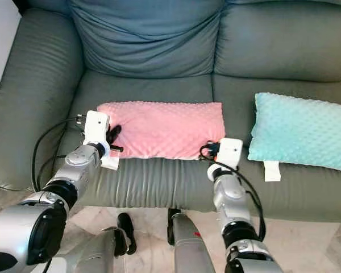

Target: Move the pillow to the sofa

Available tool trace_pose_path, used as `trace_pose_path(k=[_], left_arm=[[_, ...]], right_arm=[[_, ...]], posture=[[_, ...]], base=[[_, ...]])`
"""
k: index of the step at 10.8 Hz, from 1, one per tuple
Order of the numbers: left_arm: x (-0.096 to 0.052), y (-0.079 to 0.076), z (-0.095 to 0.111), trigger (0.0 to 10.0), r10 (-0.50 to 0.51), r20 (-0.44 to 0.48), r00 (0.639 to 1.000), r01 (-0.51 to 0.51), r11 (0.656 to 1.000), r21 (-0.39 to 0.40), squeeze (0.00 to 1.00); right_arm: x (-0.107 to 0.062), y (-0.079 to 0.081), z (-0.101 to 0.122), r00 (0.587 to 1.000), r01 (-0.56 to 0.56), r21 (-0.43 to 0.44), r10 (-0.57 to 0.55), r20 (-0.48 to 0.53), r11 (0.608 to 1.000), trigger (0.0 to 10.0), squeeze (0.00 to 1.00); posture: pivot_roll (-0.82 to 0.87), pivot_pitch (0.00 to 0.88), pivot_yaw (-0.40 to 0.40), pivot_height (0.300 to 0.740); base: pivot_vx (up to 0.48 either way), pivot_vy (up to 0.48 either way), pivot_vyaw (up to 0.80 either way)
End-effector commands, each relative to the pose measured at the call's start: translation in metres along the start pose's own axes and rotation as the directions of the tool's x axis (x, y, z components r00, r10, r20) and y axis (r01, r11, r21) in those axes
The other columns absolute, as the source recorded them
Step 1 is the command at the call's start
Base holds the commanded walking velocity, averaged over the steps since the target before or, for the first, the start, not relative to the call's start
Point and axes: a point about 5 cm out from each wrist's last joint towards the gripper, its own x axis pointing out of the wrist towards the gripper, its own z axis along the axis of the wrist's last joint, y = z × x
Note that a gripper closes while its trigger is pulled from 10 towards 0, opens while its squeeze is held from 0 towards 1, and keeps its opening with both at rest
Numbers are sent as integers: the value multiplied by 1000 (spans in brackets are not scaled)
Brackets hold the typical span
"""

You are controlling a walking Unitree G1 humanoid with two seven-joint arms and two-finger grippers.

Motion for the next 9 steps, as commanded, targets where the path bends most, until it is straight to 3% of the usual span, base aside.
trace_pose_path(k=[1, 6, 9], left_arm=[[-6, 3, -18, 10000, -3, -51, 999, 2, 1000, -5, 1000], [-9, 12, -21, 10000, 8, -52, 999, -8, 1000, 2, 1000], [-12, 16, -25, 10000, 17, -56, 998, -16, 1000, 7, 1000]], right_arm=[[-10, 0, -18, 999, -2, 13, 2, -51, 1000, 10000, 1000], [-22, -4, -34, 994, -47, 5, 47, -99, 999, 10000, 1000], [-30, -8, -43, 991, -24, -41, 19, -131, 999, 10000, 1000]], posture=[[-291, 450, 11, 740], [-286, 441, 13, 740], [-275, 427, 17, 740]], base=[[0, 0, 0], [0, 0, 0], [0, 0, 0]])
